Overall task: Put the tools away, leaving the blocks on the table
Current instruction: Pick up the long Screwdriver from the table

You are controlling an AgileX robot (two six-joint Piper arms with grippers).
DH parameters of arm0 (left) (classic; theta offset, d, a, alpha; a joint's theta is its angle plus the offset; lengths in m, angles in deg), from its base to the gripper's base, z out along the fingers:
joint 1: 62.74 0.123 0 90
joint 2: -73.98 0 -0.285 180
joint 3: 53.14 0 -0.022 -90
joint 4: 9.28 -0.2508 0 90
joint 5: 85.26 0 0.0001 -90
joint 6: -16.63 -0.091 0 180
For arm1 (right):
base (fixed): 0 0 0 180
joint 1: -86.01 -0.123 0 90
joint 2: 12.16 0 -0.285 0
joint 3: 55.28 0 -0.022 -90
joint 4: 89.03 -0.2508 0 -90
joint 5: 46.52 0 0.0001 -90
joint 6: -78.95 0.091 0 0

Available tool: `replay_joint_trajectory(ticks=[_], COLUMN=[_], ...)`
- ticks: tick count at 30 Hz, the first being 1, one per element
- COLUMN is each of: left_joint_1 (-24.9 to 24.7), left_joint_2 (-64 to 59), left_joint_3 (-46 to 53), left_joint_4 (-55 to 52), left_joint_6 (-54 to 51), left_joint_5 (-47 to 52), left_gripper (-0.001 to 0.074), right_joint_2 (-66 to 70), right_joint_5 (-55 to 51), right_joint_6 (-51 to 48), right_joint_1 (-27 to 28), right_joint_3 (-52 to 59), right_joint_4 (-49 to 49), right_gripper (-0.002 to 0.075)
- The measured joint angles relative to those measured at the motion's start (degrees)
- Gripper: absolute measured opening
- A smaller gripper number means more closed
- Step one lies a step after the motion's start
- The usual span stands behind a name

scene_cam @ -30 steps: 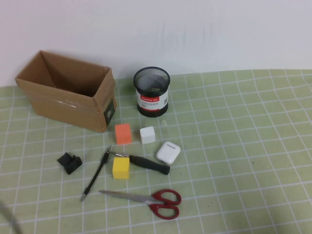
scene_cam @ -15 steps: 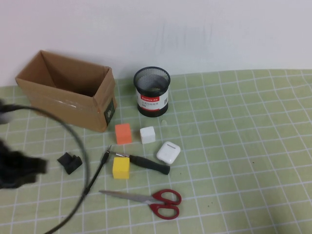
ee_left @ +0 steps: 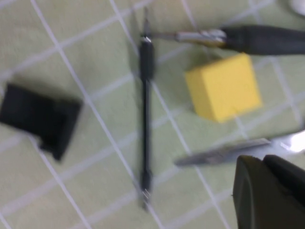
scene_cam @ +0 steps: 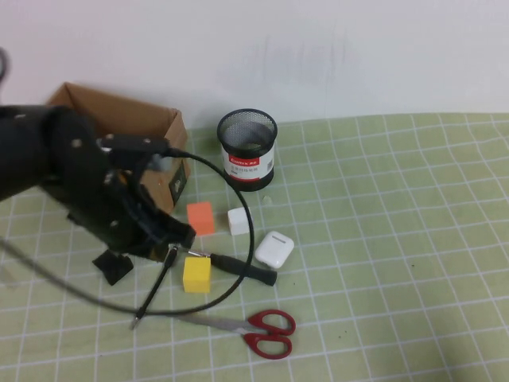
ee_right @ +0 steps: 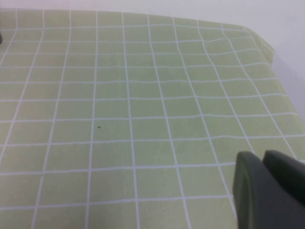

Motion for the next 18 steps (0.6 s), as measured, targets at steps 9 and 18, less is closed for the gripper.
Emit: replay_joint_trajectory(ticks=[9,18], left_joint_1=[-0.06,-0.06], left_joint_2=[-13.84,-18.47], left_joint_3=[-8.82,-10.64], left_joint_4=[-3.21,-5.77], left_joint_6=[-10.54,-12.09], left_joint_5=[1.65,-2.05], left_gripper=[0.0066,0.0214], right_joint_2=[0.0,0.0], right_joint_5=[0.0,0.0], right_joint_6=[0.0,0.0], right_joint_1=[0.0,0.0], right_joint_3=[0.0,0.0], right_joint_4=[0.0,0.0], right_gripper=[-0.0011,-0.0011])
